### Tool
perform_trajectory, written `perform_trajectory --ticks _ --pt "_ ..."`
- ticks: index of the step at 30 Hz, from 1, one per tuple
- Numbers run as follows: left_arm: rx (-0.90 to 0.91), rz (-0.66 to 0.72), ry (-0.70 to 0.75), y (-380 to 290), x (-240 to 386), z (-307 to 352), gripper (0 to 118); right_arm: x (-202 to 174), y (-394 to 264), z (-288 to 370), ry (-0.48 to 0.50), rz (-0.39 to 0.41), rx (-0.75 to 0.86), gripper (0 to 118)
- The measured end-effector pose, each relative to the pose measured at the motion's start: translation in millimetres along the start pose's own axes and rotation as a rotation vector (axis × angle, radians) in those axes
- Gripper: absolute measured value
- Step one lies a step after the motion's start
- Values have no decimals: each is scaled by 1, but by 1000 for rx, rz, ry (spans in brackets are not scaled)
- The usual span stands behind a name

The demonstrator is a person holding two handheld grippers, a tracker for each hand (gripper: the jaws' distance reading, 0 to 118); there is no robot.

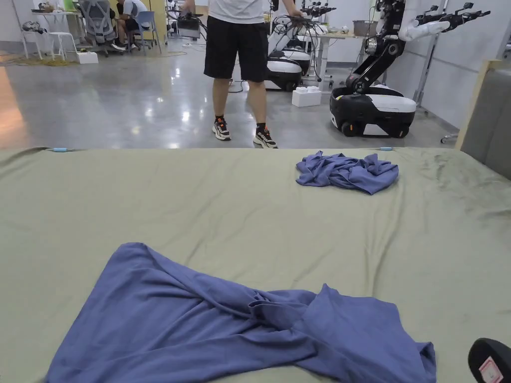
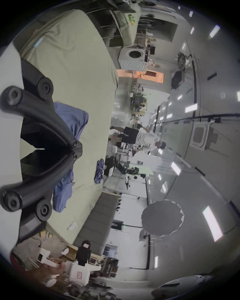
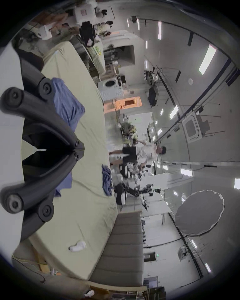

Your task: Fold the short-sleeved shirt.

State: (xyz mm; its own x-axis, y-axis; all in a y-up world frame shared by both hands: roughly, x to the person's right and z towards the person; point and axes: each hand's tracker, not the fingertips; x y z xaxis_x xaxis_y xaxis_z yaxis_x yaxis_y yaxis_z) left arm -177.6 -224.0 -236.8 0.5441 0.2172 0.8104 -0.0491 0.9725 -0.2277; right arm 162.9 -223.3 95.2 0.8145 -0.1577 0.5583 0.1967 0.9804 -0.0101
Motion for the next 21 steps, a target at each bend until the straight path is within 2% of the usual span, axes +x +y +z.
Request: perform_trajectory --ticks 1,2,3,4,5,7,13,14,15,16,17,20,21 --pt "-58 11 -65 -2 -2 -6 0 -2 0 -1 -11 16 1 2" --pt "-75 -11 -48 -5 -1 -8 0 -3 2 -2 -58 37 -3 2" --pt "-60 -54 15 -9 2 -8 0 2 6 -2 -42 26 -5 2" --pt "-68 -54 7 0 2 0 0 7 9 -2 -16 4 -6 2" --pt "-87 -21 -37 3 -2 0 0 9 9 -1 -13 -26 3 2" --pt "-70 -3 -38 3 -5 -1 0 17 14 1 -17 -70 2 2" --pt "-113 20 -24 13 -18 -26 0 25 9 2 0 -133 -29 2" --pt "-129 20 6 15 -23 -34 7 24 8 2 1 -129 -36 2" --pt "-152 21 9 18 -30 -48 33 23 8 1 3 -122 -47 2" --pt "-212 14 -7 17 -40 -63 85 23 7 -1 10 -116 -57 2" --pt "-272 23 -14 15 -50 -83 103 22 3 -2 21 -118 -68 2" --pt "-432 29 51 -10 -87 -151 104 21 0 -8 54 -141 -92 2" --pt "-511 -17 89 -21 -97 -174 104 20 -2 -9 62 -146 -96 2"
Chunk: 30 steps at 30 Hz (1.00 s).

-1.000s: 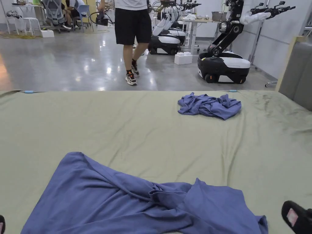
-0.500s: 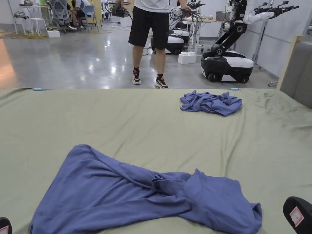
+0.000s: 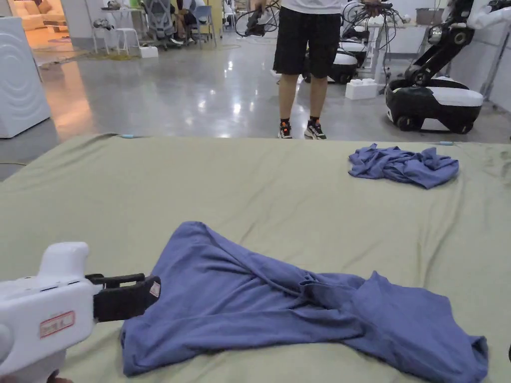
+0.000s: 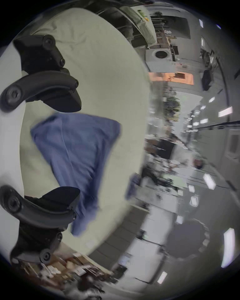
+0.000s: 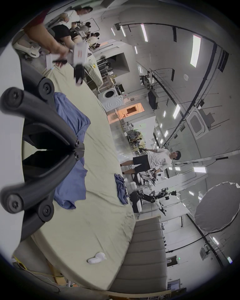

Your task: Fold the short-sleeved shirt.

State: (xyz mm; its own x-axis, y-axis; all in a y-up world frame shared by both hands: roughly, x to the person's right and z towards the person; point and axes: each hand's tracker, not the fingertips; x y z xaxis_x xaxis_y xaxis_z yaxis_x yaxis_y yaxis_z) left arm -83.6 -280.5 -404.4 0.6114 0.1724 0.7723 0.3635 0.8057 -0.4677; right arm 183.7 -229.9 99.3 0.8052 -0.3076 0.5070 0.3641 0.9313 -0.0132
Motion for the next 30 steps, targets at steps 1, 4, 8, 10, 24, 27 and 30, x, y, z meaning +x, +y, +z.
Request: perform_trajectory --ticks 1,4,8,10,24,27,30 --pt "-128 -26 47 -2 -8 -31 104 -1 0 -2 5 -3 -8 2" --pt "-343 37 -21 -22 -25 -83 93 -2 1 -4 11 -6 -32 2" --pt "-313 44 27 -15 -28 -96 93 1 -1 -3 -2 10 -45 2" --pt "-266 80 11 5 -35 -104 93 5 -3 -8 -10 5 -65 2" --pt "-358 84 101 139 -44 -320 93 17 -15 -50 -80 -17 -176 2" --pt "-489 -3 177 112 -31 -353 92 22 -14 -55 -107 -22 -182 2" --pt "-340 87 79 118 -21 -318 0 32 -12 -61 -127 -16 -193 2"
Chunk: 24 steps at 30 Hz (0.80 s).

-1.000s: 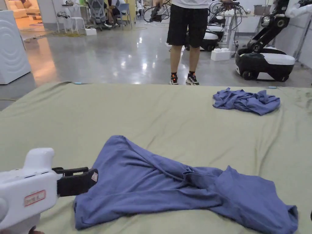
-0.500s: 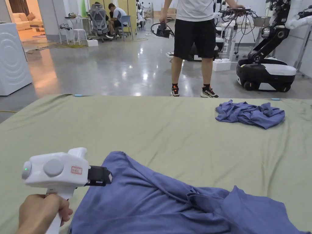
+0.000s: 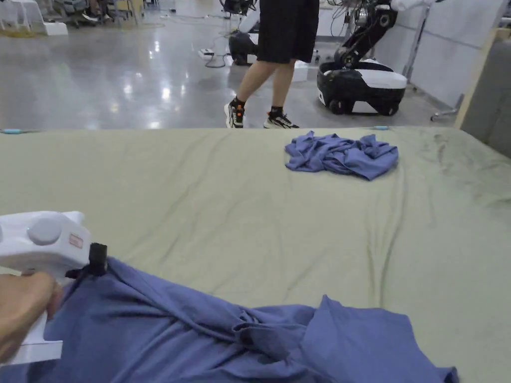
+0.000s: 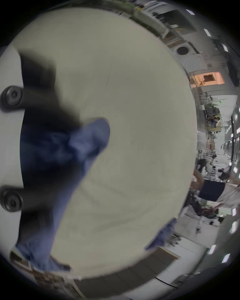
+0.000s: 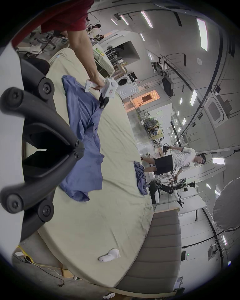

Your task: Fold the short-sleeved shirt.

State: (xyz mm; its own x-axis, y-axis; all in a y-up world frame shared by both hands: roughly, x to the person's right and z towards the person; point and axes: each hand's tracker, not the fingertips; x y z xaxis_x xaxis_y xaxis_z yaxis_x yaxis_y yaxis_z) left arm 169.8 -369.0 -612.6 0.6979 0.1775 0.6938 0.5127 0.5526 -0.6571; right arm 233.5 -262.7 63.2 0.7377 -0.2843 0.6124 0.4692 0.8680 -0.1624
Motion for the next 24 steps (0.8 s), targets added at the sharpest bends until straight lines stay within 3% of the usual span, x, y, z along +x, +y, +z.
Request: perform_trajectory --ticks 1,3,6,8,9,10,16,18,20,22,23,24 --pt "55 55 -90 -8 -3 8 0 3 2 -3 -7 12 -2 2" --pt "44 -1 -124 -20 3 23 0 10 11 -11 -19 38 -1 2" --pt "43 -47 -95 -38 0 53 0 21 36 -32 20 48 5 4" --pt "82 -35 -167 -58 -3 77 0 30 58 -57 49 34 -19 45" --pt "87 -2 -185 -57 -10 88 0 37 68 -75 78 38 -27 76" --pt "78 29 -227 -64 -14 97 0 45 81 -99 76 18 -70 96" --pt "75 51 -291 -104 -23 143 0 89 101 -236 -112 92 -323 96" --pt "70 85 -323 -107 -25 152 0 106 91 -278 -153 47 -485 94" --pt "137 22 -266 -111 -30 158 0 123 71 -310 -156 -56 -647 73" --pt "134 -12 -254 -110 -25 162 0 134 53 -320 -149 -183 -689 51" --pt "140 -35 -231 -111 -25 163 0 133 49 -317 -170 -206 -663 48" --pt "141 -36 -234 -112 -26 164 0 127 54 -310 -182 -166 -604 41"
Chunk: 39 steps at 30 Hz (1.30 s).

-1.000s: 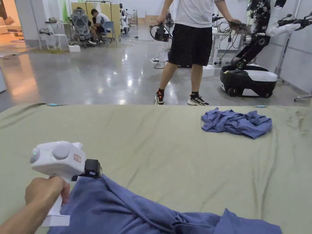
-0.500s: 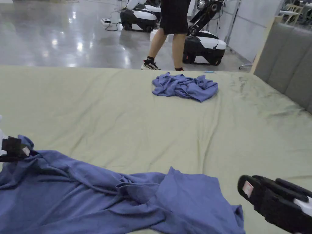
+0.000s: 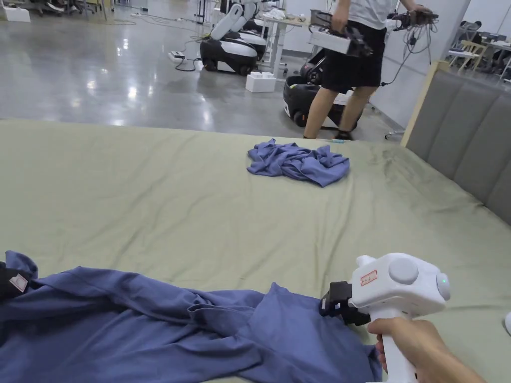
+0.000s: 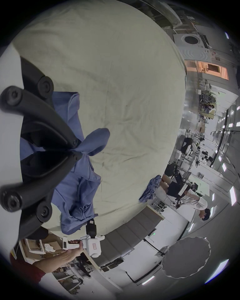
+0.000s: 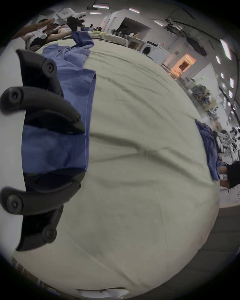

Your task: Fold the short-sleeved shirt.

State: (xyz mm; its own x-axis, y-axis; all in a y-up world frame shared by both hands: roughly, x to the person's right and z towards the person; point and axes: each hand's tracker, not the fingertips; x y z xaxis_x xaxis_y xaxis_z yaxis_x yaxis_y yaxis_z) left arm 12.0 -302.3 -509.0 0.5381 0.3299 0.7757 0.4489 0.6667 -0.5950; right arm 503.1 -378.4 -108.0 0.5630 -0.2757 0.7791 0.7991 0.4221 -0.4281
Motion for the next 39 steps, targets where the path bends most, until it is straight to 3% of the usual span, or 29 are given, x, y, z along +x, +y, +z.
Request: perform_trajectory --ticks 1,2,3,4,7,10,15,21,27,32,39 --pt "-1 7 -12 4 3 0 0 -4 2 3 -1 16 -13 9" --pt "-1 25 -27 3 1 0 0 -7 2 6 22 14 -29 5" --pt "2 33 -35 2 0 0 0 -10 -1 11 64 -9 -30 5" --pt "4 32 -32 3 0 0 0 -16 0 13 87 42 -54 5" --pt "6 45 -37 5 3 2 0 -30 1 32 -34 161 63 4" --pt "29 77 -57 10 1 12 0 -30 2 64 91 91 147 4" --pt "75 134 -64 26 -3 40 0 -34 9 122 145 84 299 4" --pt "172 148 -82 60 11 88 0 -45 26 186 140 111 451 4" --pt "258 76 1 105 22 135 0 -57 47 247 126 135 548 4" --pt "313 53 116 145 11 165 0 -57 79 284 91 95 634 4" --pt "382 165 139 193 -18 182 0 -65 137 311 49 26 705 4"
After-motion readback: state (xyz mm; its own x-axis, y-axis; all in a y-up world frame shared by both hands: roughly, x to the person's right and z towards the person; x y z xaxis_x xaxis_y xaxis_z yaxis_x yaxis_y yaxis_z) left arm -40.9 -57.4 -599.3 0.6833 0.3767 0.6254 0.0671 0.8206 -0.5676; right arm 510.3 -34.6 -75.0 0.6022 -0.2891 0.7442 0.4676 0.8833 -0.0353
